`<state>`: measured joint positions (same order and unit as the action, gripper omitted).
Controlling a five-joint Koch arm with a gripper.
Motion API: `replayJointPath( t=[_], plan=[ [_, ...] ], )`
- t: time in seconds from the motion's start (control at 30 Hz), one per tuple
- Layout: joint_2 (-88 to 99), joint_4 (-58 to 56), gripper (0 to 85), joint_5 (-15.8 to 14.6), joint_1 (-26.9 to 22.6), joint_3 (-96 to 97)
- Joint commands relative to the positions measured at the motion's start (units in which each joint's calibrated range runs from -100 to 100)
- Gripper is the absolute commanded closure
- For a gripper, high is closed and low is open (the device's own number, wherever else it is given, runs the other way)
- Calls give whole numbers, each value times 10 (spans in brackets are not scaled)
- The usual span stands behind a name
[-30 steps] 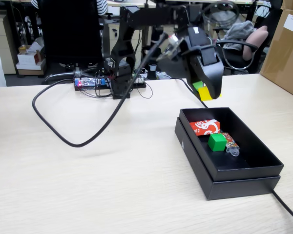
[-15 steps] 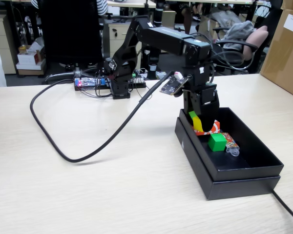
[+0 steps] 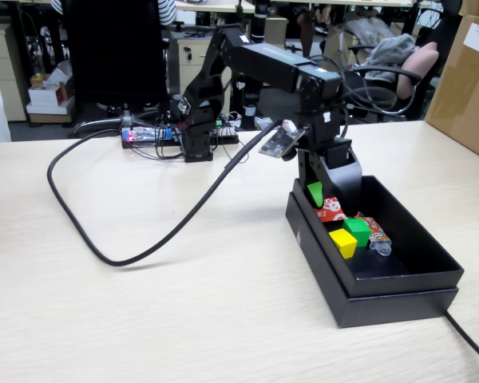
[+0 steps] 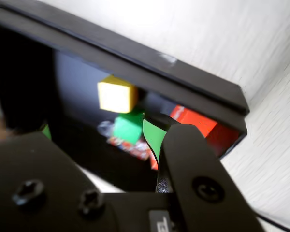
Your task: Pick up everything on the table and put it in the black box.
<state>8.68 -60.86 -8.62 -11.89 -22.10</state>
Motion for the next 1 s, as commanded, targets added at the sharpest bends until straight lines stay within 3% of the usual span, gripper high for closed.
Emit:
replayJointPath(
  t=[0.0, 0.33, 0.53, 0.8, 0.97],
  plan=[
    [118, 16, 439, 11, 20, -26],
    [166, 176, 388, 48, 105, 160],
    [201, 294, 367, 63, 118, 360],
    [467, 405, 380, 72, 115, 624],
    [631, 415, 380, 75, 120, 743]
  ],
)
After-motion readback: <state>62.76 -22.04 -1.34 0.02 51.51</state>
